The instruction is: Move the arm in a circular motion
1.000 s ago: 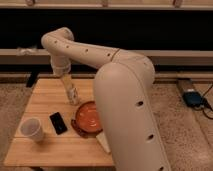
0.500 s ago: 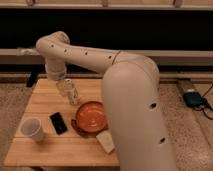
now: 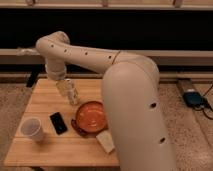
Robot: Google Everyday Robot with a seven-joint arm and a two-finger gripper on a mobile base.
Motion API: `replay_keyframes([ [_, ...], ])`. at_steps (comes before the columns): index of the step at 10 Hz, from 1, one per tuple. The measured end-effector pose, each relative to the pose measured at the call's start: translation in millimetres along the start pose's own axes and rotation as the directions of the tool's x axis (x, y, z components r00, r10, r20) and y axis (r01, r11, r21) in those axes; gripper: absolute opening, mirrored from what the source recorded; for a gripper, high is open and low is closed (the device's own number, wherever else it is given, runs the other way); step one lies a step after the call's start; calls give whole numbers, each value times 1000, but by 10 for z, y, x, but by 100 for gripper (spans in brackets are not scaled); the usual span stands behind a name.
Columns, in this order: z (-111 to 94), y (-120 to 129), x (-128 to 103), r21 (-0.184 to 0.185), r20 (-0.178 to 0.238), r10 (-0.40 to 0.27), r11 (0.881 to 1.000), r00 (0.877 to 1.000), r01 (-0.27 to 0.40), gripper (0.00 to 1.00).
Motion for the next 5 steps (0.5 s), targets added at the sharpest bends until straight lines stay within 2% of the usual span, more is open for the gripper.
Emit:
replay_keyframes([
  [1, -7, 18, 26, -2, -1, -17, 1000, 1000, 17, 80],
  [5, -37, 63, 489, -13, -12, -105, 994, 994, 105, 80],
])
